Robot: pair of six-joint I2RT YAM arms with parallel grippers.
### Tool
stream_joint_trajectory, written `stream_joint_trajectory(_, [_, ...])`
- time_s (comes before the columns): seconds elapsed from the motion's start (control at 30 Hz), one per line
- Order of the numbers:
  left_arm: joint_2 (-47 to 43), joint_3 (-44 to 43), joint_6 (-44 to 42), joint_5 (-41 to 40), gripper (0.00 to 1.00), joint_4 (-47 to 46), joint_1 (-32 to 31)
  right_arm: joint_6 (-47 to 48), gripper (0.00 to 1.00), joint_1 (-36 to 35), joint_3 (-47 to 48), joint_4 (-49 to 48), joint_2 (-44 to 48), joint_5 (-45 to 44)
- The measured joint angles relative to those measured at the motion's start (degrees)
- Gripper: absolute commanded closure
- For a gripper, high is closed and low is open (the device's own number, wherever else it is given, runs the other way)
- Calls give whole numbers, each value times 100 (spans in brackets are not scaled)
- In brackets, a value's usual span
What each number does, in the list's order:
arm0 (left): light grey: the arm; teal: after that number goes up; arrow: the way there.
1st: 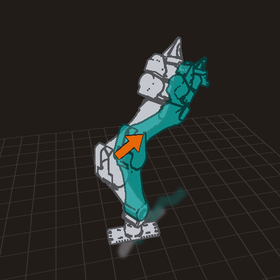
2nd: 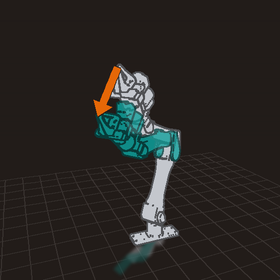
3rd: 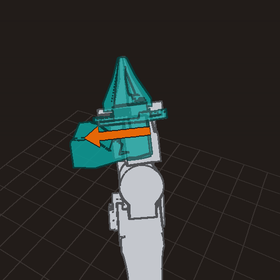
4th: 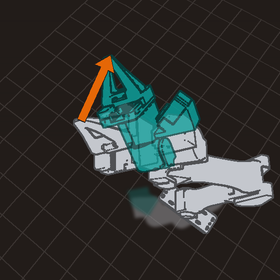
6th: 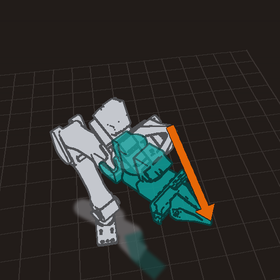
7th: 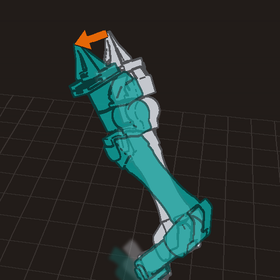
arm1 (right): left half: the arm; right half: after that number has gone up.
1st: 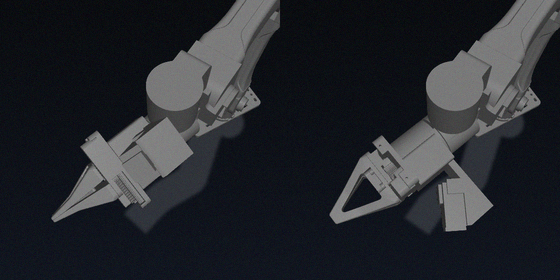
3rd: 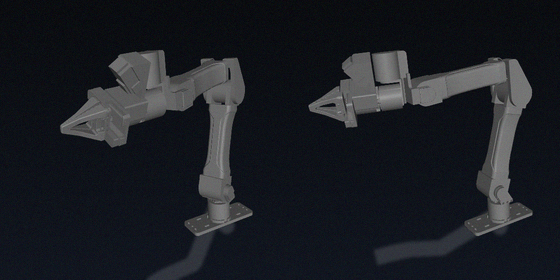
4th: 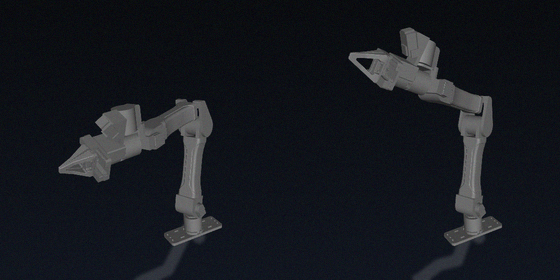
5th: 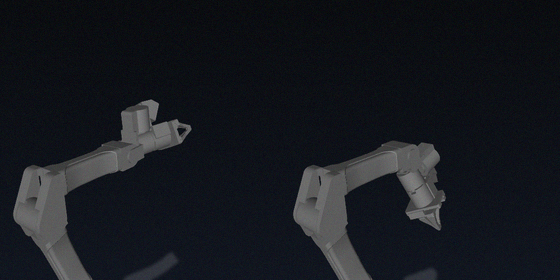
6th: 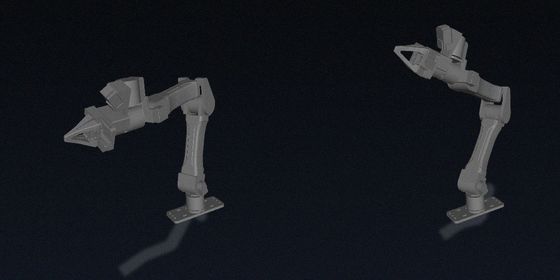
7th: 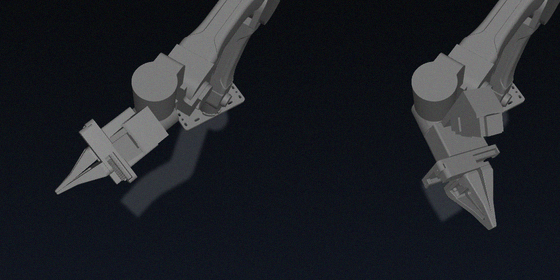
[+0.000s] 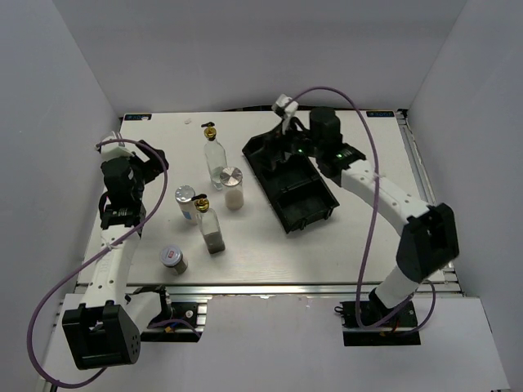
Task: Organize the condiment bottles
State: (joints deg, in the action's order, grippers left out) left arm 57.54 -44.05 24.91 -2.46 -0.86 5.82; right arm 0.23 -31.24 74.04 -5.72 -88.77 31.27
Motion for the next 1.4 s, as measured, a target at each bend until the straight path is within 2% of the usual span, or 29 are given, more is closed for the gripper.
stream_joint_trajectory(0.23, [0,20,-87,-42,2,17,0,835,11,-927,2334,330,-1873,-789])
stream_joint_trajectory(0.4, [-13,33,-98,-133,2,42,0,953,10,-1362,3397,487,-2833,-1423])
stream_joint_trajectory(0.7, [-190,63,-107,-138,2,39,0,940,11,-1554,3593,20,-3346,-2452])
stream_joint_trajectory(0.93, [-286,162,-107,-116,2,-20,0,704,11,-1615,3696,-538,-3681,-2820])
stream_joint_trajectory(1.03, [-323,162,-107,-127,2,20,0,531,15,-1633,3790,-699,-3895,-3008])
stream_joint_trajectory(1.07, [-348,162,-109,-140,2,33,0,472,22,-1639,3801,-743,-3947,-3053])
stream_joint_trajectory(1.13, [-431,175,-107,-157,2,39,0,411,30,-1641,3803,-831,-4026,-3117])
stream_joint_trajectory(1.17, [-487,192,-107,-164,2,33,0,387,41,-1641,3803,-881,-4052,-3134])
stream_joint_trajectory(1.23, [-592,225,-107,-188,2,33,0,367,53,-1641,3805,-1029,-4092,-3167])
stream_joint_trajectory(1.27, [-634,232,-107,-212,2,42,0,356,64,-1644,3807,-1102,-4107,-3206])
stream_joint_trajectory(1.33, [-678,234,-107,-275,2,39,-2,302,72,-1652,3812,-1143,-4113,-3261])
stream_joint_trajectory(1.4, [-704,236,-94,-328,2,35,-2,363,89,-1657,3812,-1198,-4127,-3331])
